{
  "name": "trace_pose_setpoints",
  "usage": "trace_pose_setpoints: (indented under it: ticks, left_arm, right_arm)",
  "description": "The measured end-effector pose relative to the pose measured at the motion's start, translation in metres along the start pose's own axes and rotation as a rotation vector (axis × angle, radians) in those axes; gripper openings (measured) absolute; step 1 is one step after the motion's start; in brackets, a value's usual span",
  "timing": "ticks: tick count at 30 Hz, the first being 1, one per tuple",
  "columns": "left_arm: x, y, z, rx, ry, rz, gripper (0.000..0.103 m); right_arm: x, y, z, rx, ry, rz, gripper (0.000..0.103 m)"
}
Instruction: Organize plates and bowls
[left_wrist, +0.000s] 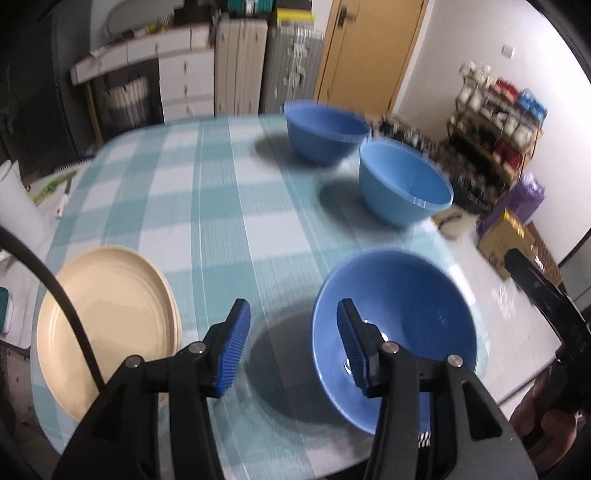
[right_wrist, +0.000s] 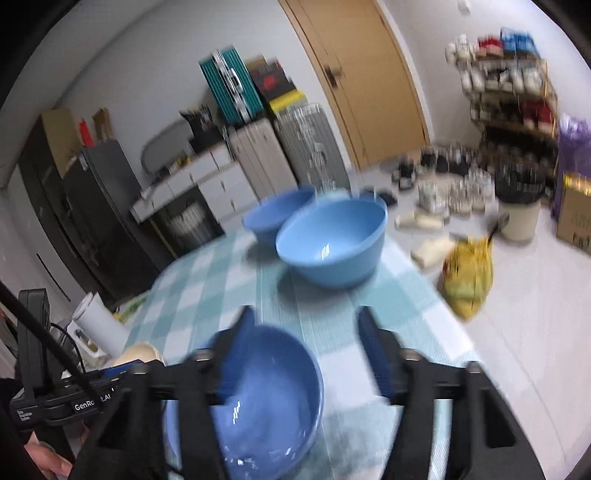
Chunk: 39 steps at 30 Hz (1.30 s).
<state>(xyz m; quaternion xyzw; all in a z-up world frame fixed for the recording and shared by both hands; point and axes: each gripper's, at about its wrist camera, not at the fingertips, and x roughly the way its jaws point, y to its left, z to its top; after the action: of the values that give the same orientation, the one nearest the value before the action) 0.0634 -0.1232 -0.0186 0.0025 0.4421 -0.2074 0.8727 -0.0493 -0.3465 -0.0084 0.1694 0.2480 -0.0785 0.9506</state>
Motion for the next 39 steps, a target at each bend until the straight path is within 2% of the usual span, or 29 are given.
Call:
trace_pose_setpoints:
  ticks: [2, 5, 6, 7, 9, 14, 20, 26, 33, 39]
  left_arm:
    - [-0.001, 0.003, 0.001, -0.023, -0.037, -0.014, 0.05]
    - [-0.003, 0.007, 0.002, -0.06, -0.091, -0.033, 0.06]
    - [-0.003, 0.007, 0.003, -0.063, -0.11, -0.03, 0.069]
    - [-0.004, 0.006, 0.003, -0.062, -0.135, -0.025, 0.083]
    - [-0.006, 0.005, 0.004, -0.044, -0.188, -0.02, 0.09]
    - [-0.009, 0.009, 0.007, -0.047, -0.268, -0.019, 0.091]
    - [-0.004, 0.013, 0.016, -0.042, -0.298, 0.025, 0.094]
    - [0.008, 0.009, 0.019, 0.001, -0.247, 0.036, 0.094]
    - [0.003, 0.008, 0.012, 0.026, -0.248, 0.062, 0.094]
    - [-0.013, 0.027, 0.02, -0.045, -0.245, 0.049, 0.094]
  right_arm:
    - [-0.009, 0.007, 0.001, -0.044, -0.063, 0.009, 0.084]
    - [-0.015, 0.013, 0.001, -0.087, -0.124, 0.017, 0.09]
    - [-0.014, 0.013, 0.0, -0.095, -0.132, 0.018, 0.09]
    - [-0.011, 0.014, 0.0, -0.098, -0.127, 0.021, 0.09]
    - [-0.004, 0.014, -0.001, -0.095, -0.112, 0.024, 0.09]
    - [0.015, 0.011, -0.005, -0.091, -0.066, 0.035, 0.09]
    - [0.028, 0.011, -0.008, -0.082, -0.039, 0.045, 0.09]
    - [0.032, 0.011, -0.009, -0.085, -0.022, 0.045, 0.09]
    - [0.028, -0.001, -0.006, -0.038, -0.032, 0.034, 0.09]
    - [0.031, -0.019, 0.001, 0.006, -0.032, -0.031, 0.09]
